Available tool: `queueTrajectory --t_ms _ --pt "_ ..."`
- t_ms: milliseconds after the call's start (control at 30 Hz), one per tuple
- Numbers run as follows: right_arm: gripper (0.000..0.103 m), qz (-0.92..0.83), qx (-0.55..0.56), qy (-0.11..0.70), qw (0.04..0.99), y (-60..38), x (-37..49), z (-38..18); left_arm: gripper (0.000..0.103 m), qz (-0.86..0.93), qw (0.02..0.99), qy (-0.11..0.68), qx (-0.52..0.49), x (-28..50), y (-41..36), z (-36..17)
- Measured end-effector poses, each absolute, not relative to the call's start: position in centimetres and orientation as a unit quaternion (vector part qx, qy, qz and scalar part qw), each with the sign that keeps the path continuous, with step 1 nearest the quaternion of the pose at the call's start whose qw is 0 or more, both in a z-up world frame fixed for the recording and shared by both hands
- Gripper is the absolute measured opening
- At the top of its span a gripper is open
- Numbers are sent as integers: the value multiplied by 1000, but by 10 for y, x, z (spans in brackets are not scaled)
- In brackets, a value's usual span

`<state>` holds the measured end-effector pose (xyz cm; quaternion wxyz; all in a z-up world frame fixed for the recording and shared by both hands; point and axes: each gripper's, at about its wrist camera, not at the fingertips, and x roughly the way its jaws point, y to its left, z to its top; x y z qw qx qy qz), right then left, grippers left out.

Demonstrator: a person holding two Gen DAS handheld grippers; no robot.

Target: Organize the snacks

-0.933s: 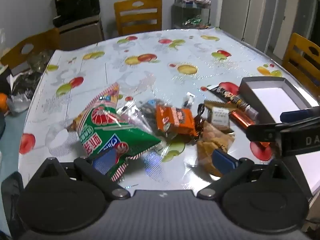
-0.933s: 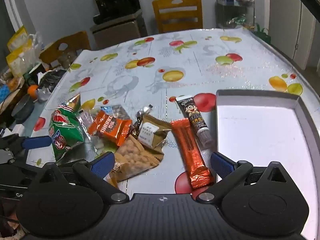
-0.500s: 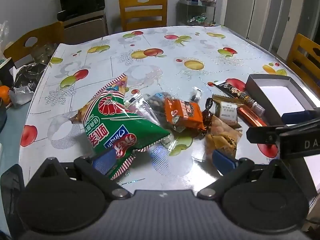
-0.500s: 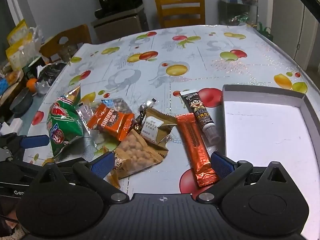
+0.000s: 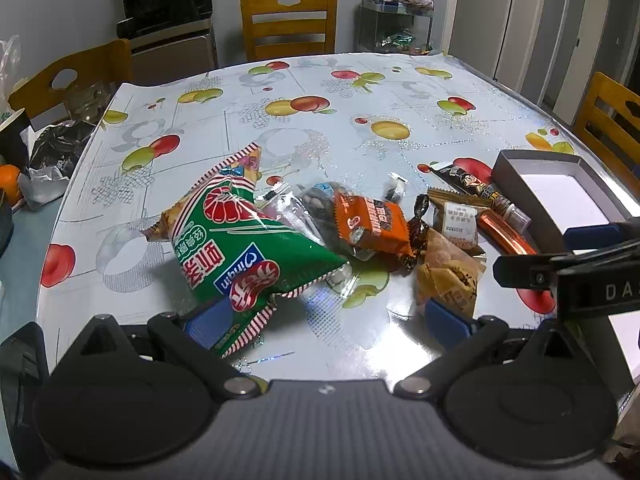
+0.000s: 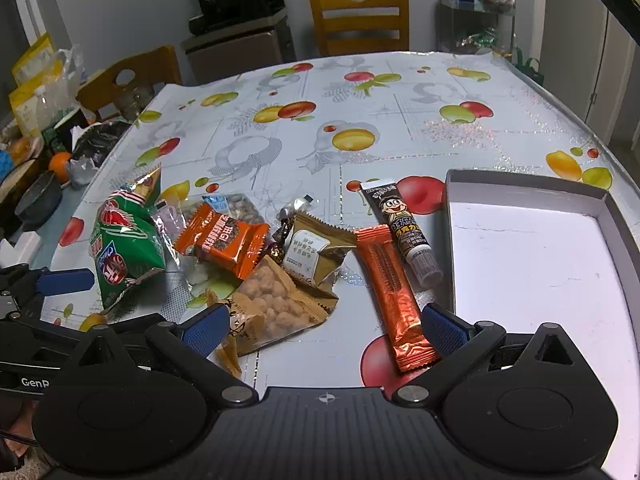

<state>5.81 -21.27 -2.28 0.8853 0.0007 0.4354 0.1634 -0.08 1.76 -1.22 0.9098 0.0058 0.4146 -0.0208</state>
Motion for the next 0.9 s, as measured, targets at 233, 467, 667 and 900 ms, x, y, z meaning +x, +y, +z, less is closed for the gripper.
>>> queueTrajectory --t_ms 233,467,667,900 --pt "103 163 0 436 885 -212 58 -23 103 -22 910 414 4 -2 19 -14" --pt "103 163 0 436 885 -212 58 -23 103 -22 910 414 4 -3 20 -15" --pt "103 163 -1 435 885 -211 57 -23 103 -22 910 414 4 -3 20 -15" --pt "103 163 -1 436 885 -210 57 -24 103 -22 910 414 4 -4 19 -15"
